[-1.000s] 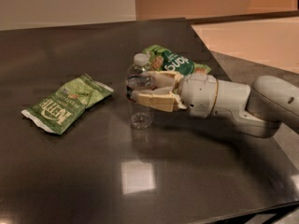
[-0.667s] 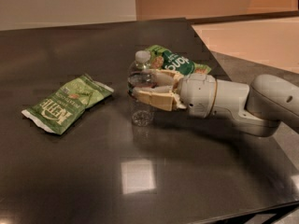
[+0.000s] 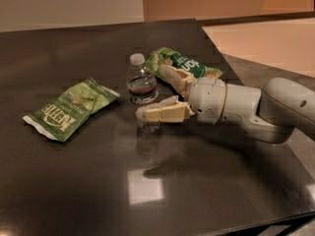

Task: Place water bottle upright

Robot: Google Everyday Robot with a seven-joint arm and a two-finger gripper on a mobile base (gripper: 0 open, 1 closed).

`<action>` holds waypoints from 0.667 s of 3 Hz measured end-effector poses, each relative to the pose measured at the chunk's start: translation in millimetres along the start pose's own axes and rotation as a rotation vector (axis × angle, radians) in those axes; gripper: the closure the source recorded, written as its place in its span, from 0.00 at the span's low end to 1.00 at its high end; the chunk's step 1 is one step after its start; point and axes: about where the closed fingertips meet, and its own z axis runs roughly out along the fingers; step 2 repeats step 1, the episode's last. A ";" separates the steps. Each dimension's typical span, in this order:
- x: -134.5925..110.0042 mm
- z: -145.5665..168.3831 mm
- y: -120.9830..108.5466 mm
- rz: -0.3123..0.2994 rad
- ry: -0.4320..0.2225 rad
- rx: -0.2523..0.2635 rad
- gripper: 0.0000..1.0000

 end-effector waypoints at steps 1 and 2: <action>0.0 0.1 0.1 0.000 0.000 0.000 0.00; 0.0 0.1 0.1 0.000 0.000 0.000 0.00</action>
Offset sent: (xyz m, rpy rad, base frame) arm 0.0000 0.0000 0.0000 0.0000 0.0000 0.0000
